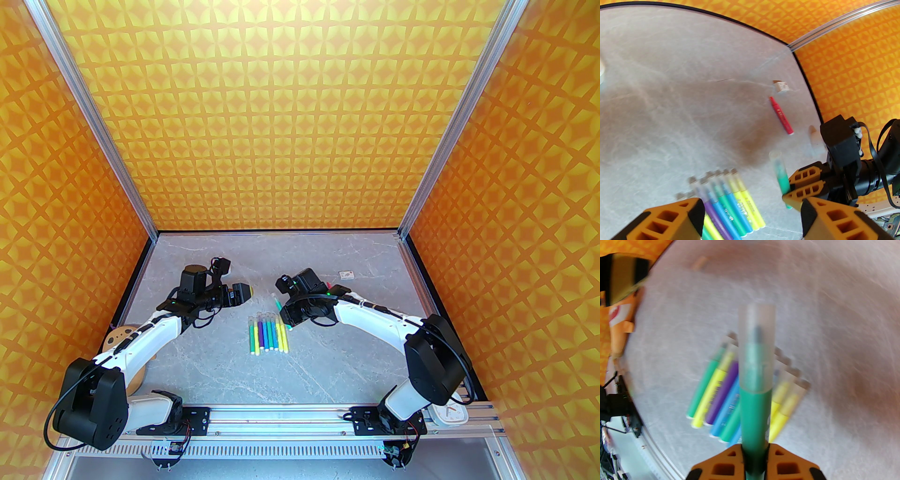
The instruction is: Open the pen caps
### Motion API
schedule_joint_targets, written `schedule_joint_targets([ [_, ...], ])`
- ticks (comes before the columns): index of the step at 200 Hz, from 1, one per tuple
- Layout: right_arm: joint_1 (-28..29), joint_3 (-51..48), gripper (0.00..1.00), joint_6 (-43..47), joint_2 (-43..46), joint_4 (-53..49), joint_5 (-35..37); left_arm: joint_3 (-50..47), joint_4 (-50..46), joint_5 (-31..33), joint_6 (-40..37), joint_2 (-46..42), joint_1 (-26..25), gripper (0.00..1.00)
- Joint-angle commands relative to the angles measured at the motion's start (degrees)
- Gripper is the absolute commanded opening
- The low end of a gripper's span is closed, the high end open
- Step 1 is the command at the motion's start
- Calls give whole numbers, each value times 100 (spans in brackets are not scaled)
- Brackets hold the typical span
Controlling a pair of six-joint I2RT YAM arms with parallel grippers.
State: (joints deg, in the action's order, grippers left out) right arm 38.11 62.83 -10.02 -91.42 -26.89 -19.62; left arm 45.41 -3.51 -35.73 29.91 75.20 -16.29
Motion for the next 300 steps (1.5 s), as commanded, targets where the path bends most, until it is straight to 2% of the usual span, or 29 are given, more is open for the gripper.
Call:
schedule_joint_targets([
  [1, 1, 75, 8, 102, 186, 307, -564, -102, 449, -289, 207, 107, -78, 69],
  [110, 4, 223, 8, 96, 151, 470, -1138, -58, 1288, -696, 579, 648, -396, 60],
  [300, 4, 181, 7, 108, 241, 562, -1159, -67, 1718, -1002, 783, 889, -570, 38],
])
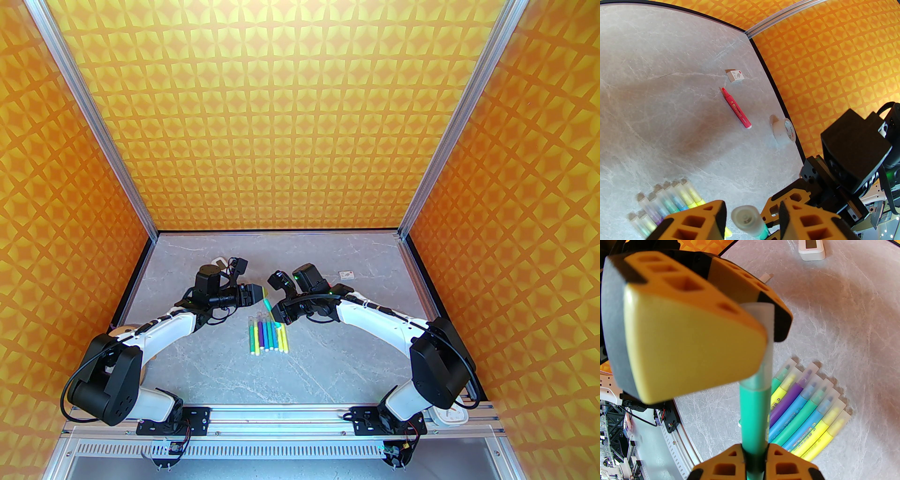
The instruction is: Open the pen caps
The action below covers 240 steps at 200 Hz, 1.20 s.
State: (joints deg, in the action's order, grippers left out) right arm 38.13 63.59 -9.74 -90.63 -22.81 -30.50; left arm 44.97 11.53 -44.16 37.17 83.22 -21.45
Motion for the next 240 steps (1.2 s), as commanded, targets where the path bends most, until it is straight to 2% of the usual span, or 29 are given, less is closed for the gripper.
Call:
schedule_joint_targets([
  [1, 2, 103, 7, 83, 165, 154, -70, -28, 216, -161, 65, 88, -49, 38],
  [75, 6, 65, 8, 68, 202, 186, 54, -40, 429, -251, 216, 142, -62, 18],
  [103, 2, 7, 25, 16, 211, 262, 149, -40, 474, -252, 238, 107, -59, 11],
  [120, 2, -32, 32, -21, 182, 334, 143, -43, 530, -254, 289, 74, -61, 7],
  [166, 2, -169, 38, -113, 79, 562, -12, -33, 742, -251, 504, 32, -62, 0],
  [202, 2, -207, 38, -73, 50, 589, -36, -25, 911, -251, 655, 1, -60, 0],
  [240, 2, -275, 28, -42, 140, 575, -52, -25, 896, -254, 649, -36, -61, 0],
])
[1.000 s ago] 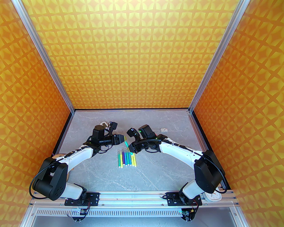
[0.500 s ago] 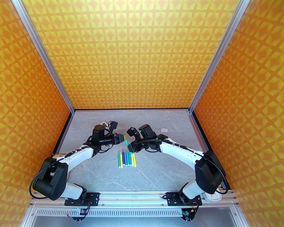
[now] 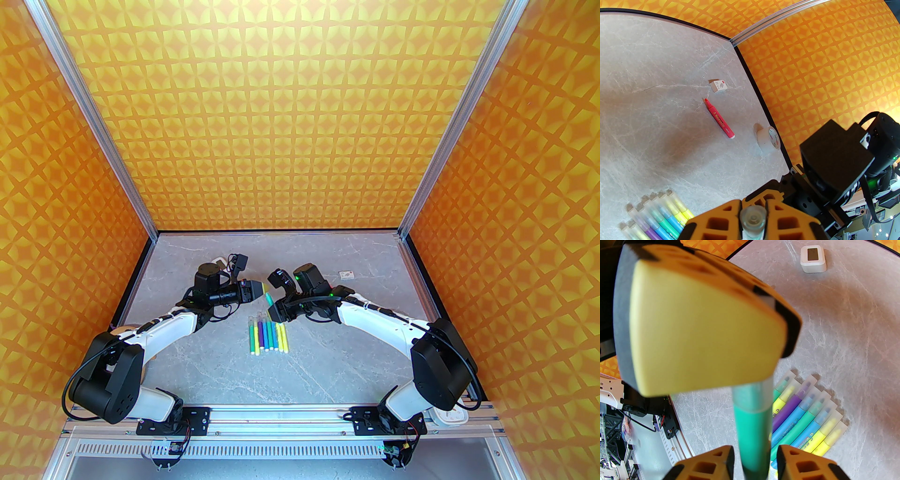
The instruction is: Open the pen caps
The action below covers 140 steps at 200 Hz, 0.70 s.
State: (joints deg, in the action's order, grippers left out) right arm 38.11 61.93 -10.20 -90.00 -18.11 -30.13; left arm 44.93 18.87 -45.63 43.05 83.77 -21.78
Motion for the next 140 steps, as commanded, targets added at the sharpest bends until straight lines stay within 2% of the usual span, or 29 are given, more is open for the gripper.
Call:
schedule_joint_targets([
  [1, 4, -104, 27, 8, 89, 92, -85, -24, 161, -111, 62, -94, -32, 0],
  [52, 4, -298, 14, 162, 262, -150, -109, 11, 236, -79, 77, -89, 22, 0],
  [98, 4, -605, 0, 243, 497, -259, -172, 144, 126, 330, 151, -89, 146, 0],
  [140, 4, -839, 0, 318, 645, -306, -255, 174, 127, 690, 327, -74, 243, 0],
])
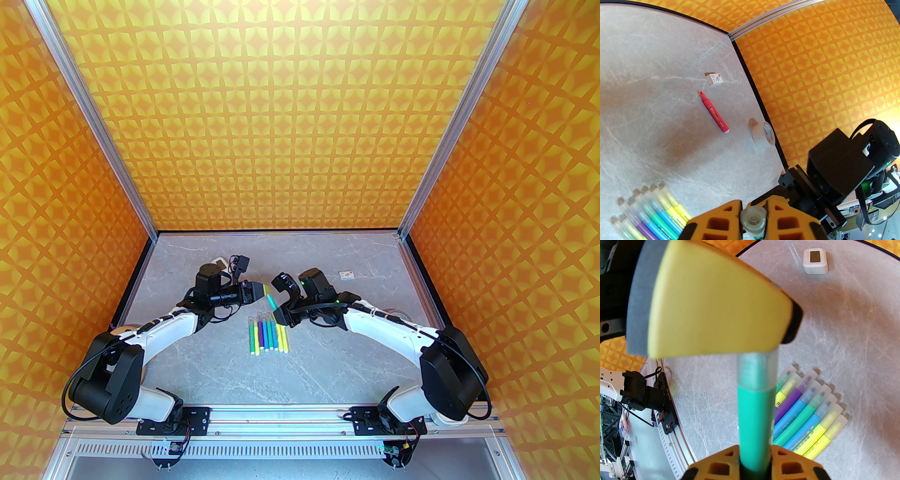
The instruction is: Open the pen caps
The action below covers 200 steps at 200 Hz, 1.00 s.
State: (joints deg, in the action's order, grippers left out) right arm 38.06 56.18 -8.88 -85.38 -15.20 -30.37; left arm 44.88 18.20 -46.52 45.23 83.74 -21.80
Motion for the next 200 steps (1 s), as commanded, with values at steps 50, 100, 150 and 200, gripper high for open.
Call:
schedule_joint_targets([
  [50, 12, -419, 0, 298, 209, -669, -291, 315, 98, 986, 203, -161, 462, 0],
  [100, 8, -521, 0, 334, 276, -655, -316, 400, 12, 1101, 281, -315, 666, 0],
  [150, 12, -610, 0, 361, 285, -697, -334, 443, -30, 1327, 299, -399, 722, 0],
  [200, 8, -735, 0, 332, 294, -696, -320, 675, -366, 1773, 262, -543, 802, 0],
])
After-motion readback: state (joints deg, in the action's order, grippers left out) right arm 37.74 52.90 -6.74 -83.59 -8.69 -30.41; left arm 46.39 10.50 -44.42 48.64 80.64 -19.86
